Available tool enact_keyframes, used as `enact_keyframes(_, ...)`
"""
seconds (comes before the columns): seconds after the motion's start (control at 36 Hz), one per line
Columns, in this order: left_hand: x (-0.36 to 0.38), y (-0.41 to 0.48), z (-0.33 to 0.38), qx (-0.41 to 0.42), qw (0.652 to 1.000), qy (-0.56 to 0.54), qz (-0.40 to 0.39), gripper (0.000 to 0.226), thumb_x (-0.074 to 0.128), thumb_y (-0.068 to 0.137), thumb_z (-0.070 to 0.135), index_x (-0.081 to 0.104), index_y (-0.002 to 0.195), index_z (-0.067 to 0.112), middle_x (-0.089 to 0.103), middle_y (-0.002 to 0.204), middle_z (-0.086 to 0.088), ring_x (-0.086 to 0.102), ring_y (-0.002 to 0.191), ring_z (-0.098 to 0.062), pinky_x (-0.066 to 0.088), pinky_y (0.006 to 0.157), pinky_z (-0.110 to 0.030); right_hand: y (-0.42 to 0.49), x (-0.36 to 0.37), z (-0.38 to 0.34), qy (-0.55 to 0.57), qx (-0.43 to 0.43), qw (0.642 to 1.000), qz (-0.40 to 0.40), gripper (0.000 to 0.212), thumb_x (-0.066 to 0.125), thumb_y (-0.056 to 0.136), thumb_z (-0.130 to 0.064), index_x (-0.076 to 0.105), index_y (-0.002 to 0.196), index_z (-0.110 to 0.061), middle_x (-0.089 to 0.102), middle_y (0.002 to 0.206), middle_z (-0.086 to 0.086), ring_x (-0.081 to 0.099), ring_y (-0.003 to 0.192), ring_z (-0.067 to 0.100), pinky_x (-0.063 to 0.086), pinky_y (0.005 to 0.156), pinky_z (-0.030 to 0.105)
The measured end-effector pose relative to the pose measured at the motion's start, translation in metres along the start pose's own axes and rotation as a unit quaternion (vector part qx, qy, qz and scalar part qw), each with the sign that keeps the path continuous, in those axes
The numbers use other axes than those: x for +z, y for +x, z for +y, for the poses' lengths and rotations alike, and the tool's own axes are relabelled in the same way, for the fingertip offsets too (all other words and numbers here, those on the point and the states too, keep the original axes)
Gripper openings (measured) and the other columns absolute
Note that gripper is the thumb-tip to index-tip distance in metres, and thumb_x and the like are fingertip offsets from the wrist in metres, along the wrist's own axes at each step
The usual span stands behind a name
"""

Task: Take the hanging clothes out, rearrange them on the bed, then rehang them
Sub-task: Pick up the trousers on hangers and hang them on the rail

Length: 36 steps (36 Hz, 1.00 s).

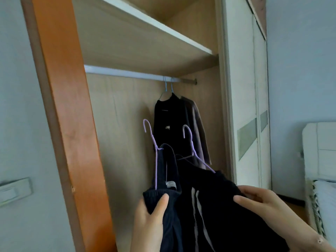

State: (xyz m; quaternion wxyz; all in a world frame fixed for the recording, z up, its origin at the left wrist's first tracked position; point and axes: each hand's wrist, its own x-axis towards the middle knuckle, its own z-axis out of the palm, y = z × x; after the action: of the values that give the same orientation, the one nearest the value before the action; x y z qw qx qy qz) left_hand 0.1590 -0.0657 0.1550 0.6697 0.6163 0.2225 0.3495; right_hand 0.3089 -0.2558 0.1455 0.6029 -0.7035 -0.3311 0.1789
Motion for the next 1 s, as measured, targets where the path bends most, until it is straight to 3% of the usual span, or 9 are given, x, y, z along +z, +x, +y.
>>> enact_keyframes(0.03, 0.002, 0.010, 0.002, 0.015, 1.000, 0.008, 0.006, 0.010, 0.063, 0.088, 0.016, 0.064, 0.098, 0.016, 0.070, 0.094, -0.007, 0.065, 0.092, -0.024, 0.051, 0.085, -0.039, 0.012, 0.001, -0.006, 0.002, -0.004, 1.000, -0.001, 0.033, 0.077, 0.069, -0.030, 0.073, 0.097, -0.013, 0.077, 0.088, 0.002, 0.072, 0.085, 0.016, 0.053, 0.063, 0.013)
enact_keyframes(0.11, 0.006, 0.038, 0.012, 0.064, 0.997, 0.022, 0.033, 0.007, 0.062, 0.089, 0.018, 0.065, 0.095, 0.018, 0.070, 0.091, -0.002, 0.064, 0.090, -0.019, 0.050, 0.078, -0.030, 0.048, 0.003, -0.015, 0.022, -0.025, 0.999, -0.018, 0.063, 0.086, 0.035, -0.055, 0.078, 0.088, -0.021, 0.076, 0.092, 0.005, 0.072, 0.089, 0.021, 0.056, 0.069, 0.018)
enact_keyframes(0.28, 0.014, 0.077, 0.021, 0.108, 0.989, 0.023, 0.098, 0.009, 0.062, 0.088, 0.016, 0.065, 0.096, 0.014, 0.068, 0.091, -0.005, 0.063, 0.086, -0.016, 0.044, 0.064, -0.020, 0.103, 0.010, -0.026, 0.044, -0.061, 0.997, 0.010, 0.035, 0.068, 0.072, -0.029, 0.071, 0.103, -0.012, 0.076, 0.090, 0.007, 0.073, 0.083, 0.020, 0.054, 0.066, 0.021)
enact_keyframes(0.36, 0.017, 0.094, 0.017, 0.097, 0.987, 0.018, 0.129, 0.015, 0.064, 0.088, 0.017, 0.065, 0.100, 0.010, 0.068, 0.091, -0.006, 0.063, 0.083, -0.014, 0.045, 0.062, -0.020, 0.128, 0.012, -0.033, 0.051, -0.089, 0.995, 0.011, 0.012, 0.063, 0.084, -0.015, 0.075, 0.081, -0.017, 0.077, 0.080, 0.004, 0.073, 0.072, 0.017, 0.054, 0.056, 0.015)
enact_keyframes(0.42, 0.017, 0.106, 0.016, 0.086, 0.986, 0.005, 0.146, 0.018, 0.064, 0.087, 0.015, 0.064, 0.103, 0.006, 0.068, 0.092, -0.010, 0.063, 0.081, -0.017, 0.045, 0.060, -0.021, 0.149, 0.008, -0.036, 0.054, -0.110, 0.992, 0.002, 0.020, 0.063, 0.083, -0.014, 0.074, 0.068, -0.019, 0.076, 0.076, 0.003, 0.073, 0.067, 0.015, 0.053, 0.052, 0.013)
enact_keyframes(0.56, 0.021, 0.136, 0.015, 0.077, 0.978, -0.002, 0.196, 0.009, 0.064, 0.086, 0.008, 0.063, 0.094, 0.003, 0.067, 0.087, -0.015, 0.063, 0.079, -0.024, 0.048, 0.064, -0.028, 0.203, 0.002, -0.055, 0.063, -0.165, 0.983, -0.060, 0.018, 0.061, 0.086, -0.018, 0.078, 0.080, -0.021, 0.077, 0.085, 0.005, 0.073, 0.078, 0.018, 0.057, 0.067, 0.018)
enact_keyframes(0.75, 0.037, 0.171, 0.041, 0.133, 0.951, 0.050, 0.275, 0.006, 0.064, 0.086, 0.007, 0.062, 0.080, 0.007, 0.067, 0.085, -0.015, 0.062, 0.075, -0.022, 0.046, 0.060, -0.026, 0.295, -0.015, -0.077, 0.115, -0.225, 0.957, -0.145, 0.029, 0.063, 0.086, -0.019, 0.064, 0.098, 0.008, 0.061, 0.105, 0.034, 0.064, 0.085, 0.031, 0.049, 0.078, 0.035)
enact_keyframes(0.86, 0.047, 0.186, 0.070, 0.151, 0.937, 0.093, 0.302, 0.005, 0.064, 0.085, 0.005, 0.064, 0.081, 0.002, 0.071, 0.072, -0.009, 0.066, 0.060, -0.017, 0.048, 0.044, -0.018, 0.336, -0.020, -0.097, 0.175, -0.240, 0.938, -0.178, 0.020, 0.058, 0.088, -0.014, 0.071, 0.091, 0.001, 0.071, 0.096, 0.025, 0.068, 0.081, 0.029, 0.054, 0.070, 0.027)
enact_keyframes(1.0, 0.051, 0.194, 0.102, 0.176, 0.918, 0.138, 0.326, 0.005, 0.065, 0.086, 0.007, 0.066, 0.083, 0.004, 0.073, 0.064, -0.005, 0.069, 0.062, -0.019, 0.050, 0.054, -0.026, 0.374, -0.018, -0.126, 0.186, -0.251, 0.927, -0.207, 0.022, 0.058, 0.090, -0.014, 0.070, 0.084, 0.003, 0.071, 0.076, 0.015, 0.067, 0.065, 0.022, 0.053, 0.058, 0.021)
